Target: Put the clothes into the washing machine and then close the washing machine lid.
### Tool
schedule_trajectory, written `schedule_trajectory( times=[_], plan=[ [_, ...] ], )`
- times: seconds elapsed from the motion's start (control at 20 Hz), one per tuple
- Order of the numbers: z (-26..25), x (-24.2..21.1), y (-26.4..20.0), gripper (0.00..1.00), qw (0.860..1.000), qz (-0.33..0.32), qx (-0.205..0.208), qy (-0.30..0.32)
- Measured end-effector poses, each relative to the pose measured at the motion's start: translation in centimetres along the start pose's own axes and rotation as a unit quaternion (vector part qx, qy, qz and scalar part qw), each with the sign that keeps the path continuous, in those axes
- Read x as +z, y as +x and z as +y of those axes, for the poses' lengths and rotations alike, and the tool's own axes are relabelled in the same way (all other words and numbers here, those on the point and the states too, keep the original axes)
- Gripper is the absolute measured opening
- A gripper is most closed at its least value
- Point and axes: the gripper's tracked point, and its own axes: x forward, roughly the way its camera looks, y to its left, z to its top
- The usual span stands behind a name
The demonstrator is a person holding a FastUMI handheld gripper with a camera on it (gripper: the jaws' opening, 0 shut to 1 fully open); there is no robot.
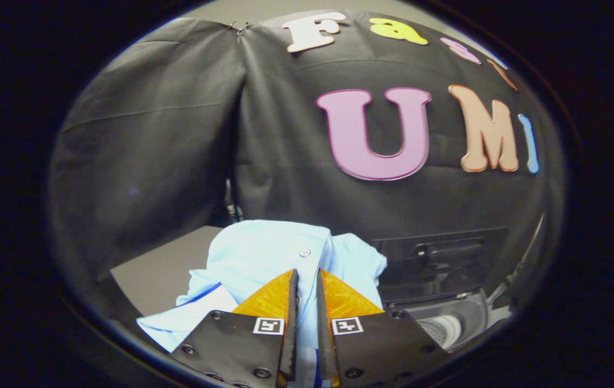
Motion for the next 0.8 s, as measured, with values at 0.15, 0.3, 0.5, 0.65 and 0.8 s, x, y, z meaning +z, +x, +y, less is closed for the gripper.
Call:
schedule_trajectory(
  times=[0.15,0.3,0.5,0.65,0.8],
  plan=[
    [-8.5,0.1,0.0,0.18,0.994,-0.019,-0.101,-0.048],
    [-14.9,-2.1,0.1,0.26,0.982,0.001,-0.174,-0.078],
    [-17.6,-5.6,0.0,0.57,0.982,0.023,-0.181,-0.039],
    [-18.0,-6.9,0.0,0.64,0.983,0.034,-0.177,-0.018],
    [-18.9,-7.3,-0.3,0.63,0.983,0.030,-0.179,-0.013]
  ],
)
